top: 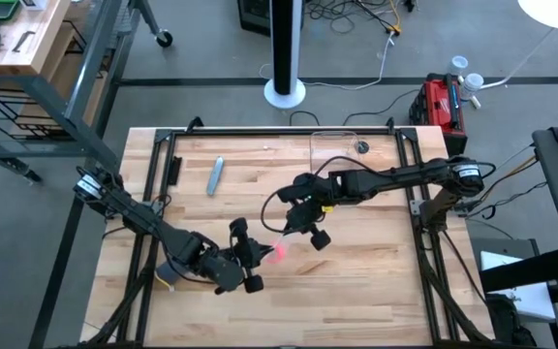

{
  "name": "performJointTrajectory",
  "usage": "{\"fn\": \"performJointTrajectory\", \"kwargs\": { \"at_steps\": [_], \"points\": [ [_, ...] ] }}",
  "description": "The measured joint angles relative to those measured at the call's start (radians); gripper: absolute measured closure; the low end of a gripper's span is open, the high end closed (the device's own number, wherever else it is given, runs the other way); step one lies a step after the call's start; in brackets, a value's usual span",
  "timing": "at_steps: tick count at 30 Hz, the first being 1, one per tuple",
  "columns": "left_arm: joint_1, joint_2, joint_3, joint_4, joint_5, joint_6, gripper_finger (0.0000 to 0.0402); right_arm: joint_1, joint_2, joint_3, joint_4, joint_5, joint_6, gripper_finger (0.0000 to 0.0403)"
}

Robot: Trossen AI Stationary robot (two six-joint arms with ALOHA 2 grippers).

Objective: Roll bandage
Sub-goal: Close the transparent zip bag

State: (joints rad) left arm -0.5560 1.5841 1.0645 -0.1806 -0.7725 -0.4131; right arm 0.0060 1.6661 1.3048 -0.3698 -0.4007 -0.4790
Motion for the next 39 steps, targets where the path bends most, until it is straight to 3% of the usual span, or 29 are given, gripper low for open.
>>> {"fn": "performJointTrajectory", "kwargs": {
  "at_steps": [2,6,12,17,22,27,32,37,39],
  "points": [
    [-0.001,0.000,0.000,0.000,0.000,-0.002,0.0401,-0.005,0.000,0.000,-0.004,0.001,0.003,0.0372],
    [-0.002,0.000,0.000,-0.012,0.000,-0.019,0.0401,-0.006,0.000,0.000,-0.022,0.001,-0.016,0.0397],
    [-0.007,0.000,0.000,-0.029,-0.001,-0.042,0.0401,-0.022,0.000,0.000,-0.042,0.001,0.000,0.0356],
    [-0.015,0.000,0.000,-0.029,-0.002,-0.046,0.0401,-0.028,-0.001,0.000,-0.050,0.000,-0.014,0.0395],
    [-0.015,0.000,0.000,-0.029,-0.002,-0.049,0.0401,-0.037,-0.001,0.000,-0.054,0.001,0.007,0.0360],
    [-0.020,0.000,0.000,-0.033,-0.002,-0.058,0.0401,-0.038,-0.002,0.000,-0.075,0.001,-0.022,0.0395],
    [-0.024,0.000,0.000,-0.057,-0.002,-0.087,0.0401,-0.053,-0.002,0.000,-0.087,0.001,-0.004,0.0358],
    [-0.028,0.000,0.000,-0.059,-0.002,-0.097,0.0401,-0.061,-0.002,0.000,-0.094,0.001,-0.012,0.0395],
    [-0.028,0.000,0.000,-0.060,-0.002,-0.097,0.0401,-0.063,-0.002,-0.001,-0.097,0.000,-0.004,0.0384]
  ]
}}
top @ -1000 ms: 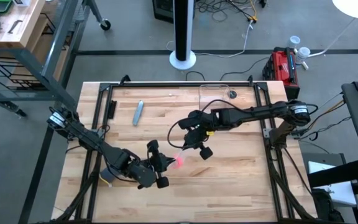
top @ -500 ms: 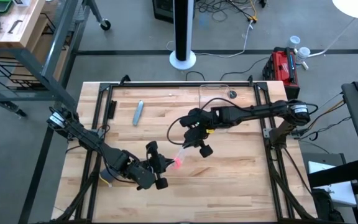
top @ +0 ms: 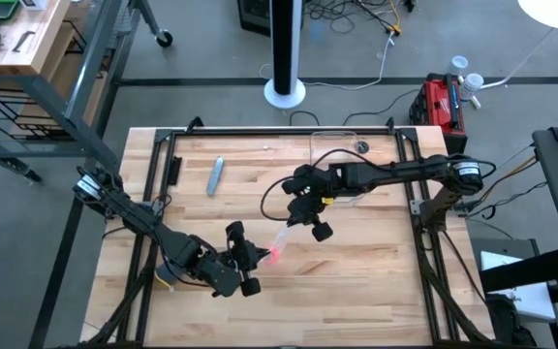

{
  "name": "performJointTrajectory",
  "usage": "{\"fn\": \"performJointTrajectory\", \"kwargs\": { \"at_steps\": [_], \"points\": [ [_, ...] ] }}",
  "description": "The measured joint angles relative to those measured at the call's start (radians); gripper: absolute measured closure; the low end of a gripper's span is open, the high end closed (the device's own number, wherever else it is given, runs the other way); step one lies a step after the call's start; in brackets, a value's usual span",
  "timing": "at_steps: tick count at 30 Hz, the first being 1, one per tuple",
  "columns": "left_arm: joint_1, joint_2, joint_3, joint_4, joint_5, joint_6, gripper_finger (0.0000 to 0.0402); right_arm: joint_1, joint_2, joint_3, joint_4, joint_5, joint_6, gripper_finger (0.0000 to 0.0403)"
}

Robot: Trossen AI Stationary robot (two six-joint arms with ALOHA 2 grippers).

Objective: Roll bandage
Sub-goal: Close the transparent zip bag

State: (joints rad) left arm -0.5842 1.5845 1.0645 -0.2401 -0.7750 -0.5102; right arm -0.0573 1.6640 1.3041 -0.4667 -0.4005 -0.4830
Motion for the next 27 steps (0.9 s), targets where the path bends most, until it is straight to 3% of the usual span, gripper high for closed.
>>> {"fn": "performJointTrajectory", "kwargs": {
  "at_steps": [5,10,13,19,25,27],
  "points": [
    [-0.002,0.000,0.000,-0.001,0.000,-0.001,0.0401,-0.016,0.000,0.000,-0.008,0.001,0.010,0.0348],
    [-0.004,0.000,0.000,-0.003,-0.001,-0.001,0.0401,-0.024,0.000,-0.003,-0.028,0.008,-0.014,0.0393],
    [-0.004,0.000,0.000,-0.006,-0.016,-0.001,0.0401,-0.026,0.000,-0.004,-0.024,0.020,-0.015,0.0388],
    [-0.006,0.000,0.000,-0.026,-0.055,-0.001,0.0401,-0.076,-0.014,-0.005,-0.036,-0.117,-0.002,0.0362],
    [-0.008,0.000,0.000,-0.026,-0.058,0.049,0.0401,-0.126,-0.080,-0.040,-0.043,-0.131,0.031,0.0356],
    [-0.012,0.000,0.002,-0.026,-0.101,0.090,0.0401,-0.143,-0.110,-0.076,-0.020,-0.131,0.027,0.0359]
  ]
}}
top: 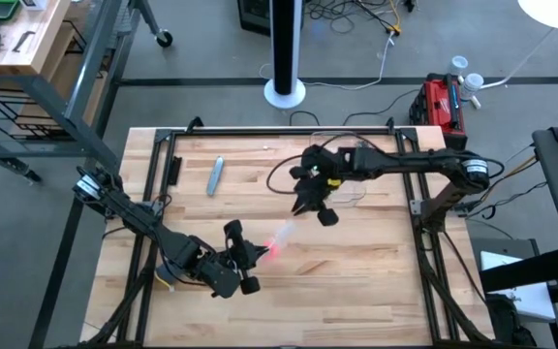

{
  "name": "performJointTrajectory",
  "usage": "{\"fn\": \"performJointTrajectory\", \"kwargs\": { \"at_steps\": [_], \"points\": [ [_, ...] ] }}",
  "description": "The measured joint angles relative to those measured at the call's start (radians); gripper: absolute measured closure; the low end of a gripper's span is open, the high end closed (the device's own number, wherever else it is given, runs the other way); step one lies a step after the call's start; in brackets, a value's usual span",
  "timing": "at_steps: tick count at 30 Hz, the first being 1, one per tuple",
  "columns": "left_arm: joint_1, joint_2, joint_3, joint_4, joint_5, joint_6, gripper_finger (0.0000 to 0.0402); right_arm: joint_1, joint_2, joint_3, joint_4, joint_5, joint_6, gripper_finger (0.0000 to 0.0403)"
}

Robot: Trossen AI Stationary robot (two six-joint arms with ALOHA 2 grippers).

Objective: Roll bandage
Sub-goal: Close the transparent zip bag

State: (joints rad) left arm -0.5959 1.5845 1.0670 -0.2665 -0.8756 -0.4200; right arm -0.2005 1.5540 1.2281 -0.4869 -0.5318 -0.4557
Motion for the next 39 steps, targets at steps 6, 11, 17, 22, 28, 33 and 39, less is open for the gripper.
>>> {"fn": "performJointTrajectory", "kwargs": {
  "at_steps": [6,11,17,22,28,33,39],
  "points": [
    [-0.022,0.000,0.019,0.002,-0.215,0.149,0.0401,-0.059,-0.128,-0.163,0.206,-0.011,0.060,0.0370],
    [-0.026,-0.004,0.024,0.003,-0.248,0.201,0.0401,-0.059,-0.228,-0.333,0.518,-0.015,0.166,0.0377],
    [-0.027,-0.005,0.030,0.019,-0.339,0.230,0.0402,-0.051,-0.308,-0.438,0.647,0.108,0.178,0.0378],
    [-0.027,-0.005,0.030,0.144,-0.459,0.336,0.0401,-0.042,-0.347,-0.446,0.653,0.111,0.157,0.0380],
    [-0.029,-0.003,0.030,0.295,-0.382,0.534,0.0402,-0.030,-0.362,-0.429,0.657,0.104,0.195,0.0370],
    [-0.029,-0.001,0.031,0.308,-0.359,0.542,0.0401,-0.002,-0.363,-0.413,0.647,0.103,0.196,0.0340],
    [-0.029,-0.001,0.030,0.313,-0.311,0.542,0.0402,0.033,-0.363,-0.386,0.633,0.103,0.221,0.0279]
  ]
}}
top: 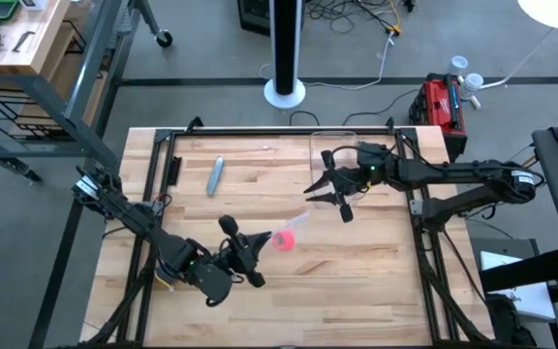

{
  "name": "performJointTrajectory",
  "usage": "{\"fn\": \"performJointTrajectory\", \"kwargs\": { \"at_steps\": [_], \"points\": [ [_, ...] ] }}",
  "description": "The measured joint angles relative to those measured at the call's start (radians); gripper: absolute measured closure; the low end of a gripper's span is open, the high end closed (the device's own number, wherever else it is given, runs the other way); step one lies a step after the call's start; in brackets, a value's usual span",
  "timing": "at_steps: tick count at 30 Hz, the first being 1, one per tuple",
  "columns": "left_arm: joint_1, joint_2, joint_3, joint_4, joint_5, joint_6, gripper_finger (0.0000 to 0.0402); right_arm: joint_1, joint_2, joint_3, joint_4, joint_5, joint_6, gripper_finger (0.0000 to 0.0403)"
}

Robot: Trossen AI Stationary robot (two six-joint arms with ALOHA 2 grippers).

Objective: Roll bandage
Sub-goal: Close the transparent zip bag

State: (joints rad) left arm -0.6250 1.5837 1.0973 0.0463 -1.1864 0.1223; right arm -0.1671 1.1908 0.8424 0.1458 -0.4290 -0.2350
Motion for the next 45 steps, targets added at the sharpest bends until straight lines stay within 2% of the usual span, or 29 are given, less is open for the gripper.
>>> {"fn": "performJointTrajectory", "kwargs": {
  "at_steps": [7,9,13,16,18,22,27,35,43,45],
  "points": [
    [0.000,0.000,0.000,0.008,-0.005,0.000,0.0402,0.017,0.000,0.026,-0.022,0.002,0.039,0.0228],
    [0.000,0.001,0.000,0.023,-0.013,0.001,0.0402,0.016,-0.001,0.037,-0.084,0.006,0.012,0.0222],
    [-0.006,0.001,0.000,0.033,-0.112,0.001,0.0402,-0.018,-0.032,0.073,-0.235,0.071,-0.001,0.0220],
    [-0.017,0.001,0.000,0.047,-0.227,0.001,0.0402,-0.043,-0.090,0.077,-0.253,0.041,0.034,0.0220],
    [-0.023,0.001,0.000,0.047,-0.266,0.001,0.0402,-0.045,-0.135,0.074,-0.253,0.011,0.054,0.0220],
    [-0.023,0.001,0.000,0.050,-0.259,0.016,0.0402,-0.037,-0.172,0.071,-0.242,0.003,0.078,0.0220],
    [-0.020,0.001,0.001,0.096,-0.235,0.040,0.0402,-0.013,-0.133,0.071,-0.222,0.000,0.078,0.0220],
    [-0.018,0.001,0.002,0.236,-0.127,0.164,0.0402,0.022,-0.032,0.069,-0.028,0.002,0.114,0.0220],
    [-0.018,0.001,0.002,0.259,-0.124,0.168,0.0401,0.029,-0.018,0.069,-0.014,-0.033,0.148,0.0220],
    [-0.018,0.001,0.002,0.260,-0.123,0.168,0.0401,0.030,-0.018,0.069,-0.014,-0.070,0.149,0.0220]
  ]
}}
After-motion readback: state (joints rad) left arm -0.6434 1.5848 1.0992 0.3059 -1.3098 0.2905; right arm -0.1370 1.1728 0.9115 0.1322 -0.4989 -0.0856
